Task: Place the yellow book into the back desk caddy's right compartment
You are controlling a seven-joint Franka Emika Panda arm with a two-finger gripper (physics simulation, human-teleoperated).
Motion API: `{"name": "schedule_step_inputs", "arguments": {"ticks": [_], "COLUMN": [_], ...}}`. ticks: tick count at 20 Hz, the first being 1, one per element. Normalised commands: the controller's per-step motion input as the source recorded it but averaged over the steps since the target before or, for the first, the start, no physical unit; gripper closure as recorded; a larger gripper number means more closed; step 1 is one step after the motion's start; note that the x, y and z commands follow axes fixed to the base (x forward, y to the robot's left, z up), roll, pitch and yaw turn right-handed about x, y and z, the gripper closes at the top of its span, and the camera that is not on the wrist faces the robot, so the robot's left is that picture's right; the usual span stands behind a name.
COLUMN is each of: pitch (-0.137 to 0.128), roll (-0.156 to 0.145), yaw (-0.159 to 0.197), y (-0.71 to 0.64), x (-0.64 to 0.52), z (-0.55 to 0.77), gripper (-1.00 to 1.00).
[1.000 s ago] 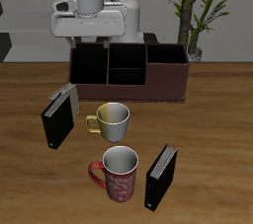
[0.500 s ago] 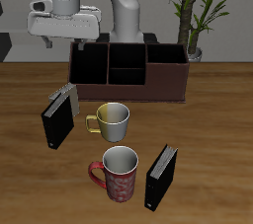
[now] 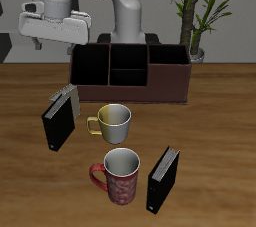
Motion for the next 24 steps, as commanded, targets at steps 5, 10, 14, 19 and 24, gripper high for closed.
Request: {"name": "schedule_step_inputs", "arguments": {"ticks": [5,10,14,19,24], "pitch": [-0.066,-0.015,0.018,0.034,0.023], "roll": [-0.019,-0.005,-0.029,-0.040,-0.003], "yaw": [-0.052,-0.058,-0.045,-0.033,-0.016], "y": [0.15,0.14,0.06,0.05,0.08], "x": [0.01,0.08,0.14,0.13,0.13], "z": [-0.10,-0.12,-0.23,-0.28,-0.25], "gripper": [-1.00,-1.00,-1.00,-1.00,-1.00]}}
